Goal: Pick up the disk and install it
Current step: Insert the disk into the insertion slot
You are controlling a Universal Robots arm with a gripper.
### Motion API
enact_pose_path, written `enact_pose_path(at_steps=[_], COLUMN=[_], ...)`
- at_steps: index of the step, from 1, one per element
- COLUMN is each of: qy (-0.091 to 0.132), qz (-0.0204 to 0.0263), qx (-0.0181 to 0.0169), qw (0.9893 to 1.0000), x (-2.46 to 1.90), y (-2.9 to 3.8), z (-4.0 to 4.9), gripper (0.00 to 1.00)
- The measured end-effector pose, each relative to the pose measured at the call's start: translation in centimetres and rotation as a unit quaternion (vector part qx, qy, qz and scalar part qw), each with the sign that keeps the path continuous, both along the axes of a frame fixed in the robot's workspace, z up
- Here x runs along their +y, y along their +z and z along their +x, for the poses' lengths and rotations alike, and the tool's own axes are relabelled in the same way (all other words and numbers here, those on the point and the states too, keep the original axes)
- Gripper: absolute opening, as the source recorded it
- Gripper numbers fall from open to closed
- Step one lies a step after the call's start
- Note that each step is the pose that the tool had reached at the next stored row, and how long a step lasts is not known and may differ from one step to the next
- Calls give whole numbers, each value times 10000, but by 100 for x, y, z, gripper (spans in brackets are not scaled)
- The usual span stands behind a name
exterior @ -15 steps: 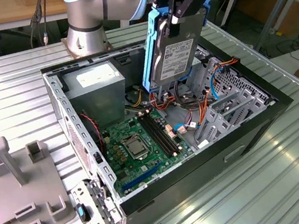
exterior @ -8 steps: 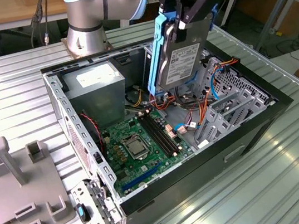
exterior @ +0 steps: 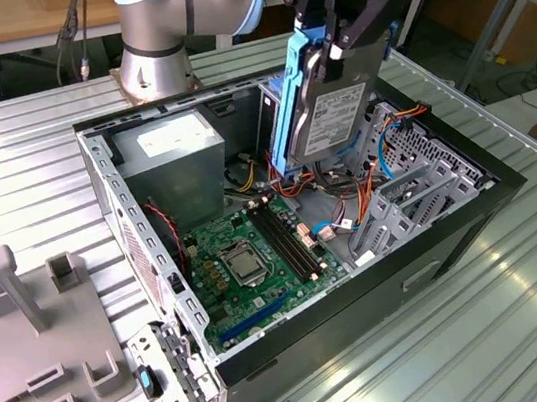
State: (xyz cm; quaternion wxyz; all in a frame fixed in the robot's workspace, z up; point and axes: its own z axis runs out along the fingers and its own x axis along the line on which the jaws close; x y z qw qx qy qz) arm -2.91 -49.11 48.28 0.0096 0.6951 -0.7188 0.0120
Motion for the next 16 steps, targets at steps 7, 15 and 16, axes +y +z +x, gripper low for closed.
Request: enact_pose_path(at_steps=[7,15,16], qy=[-7,-55,-56], qz=[0,1,1], qx=[0,0,0], qw=[10000,10000,10000], x=[-120,-240,-242], y=[-9,-53,-55], z=[68,139,161], gripper=[37,37,37])
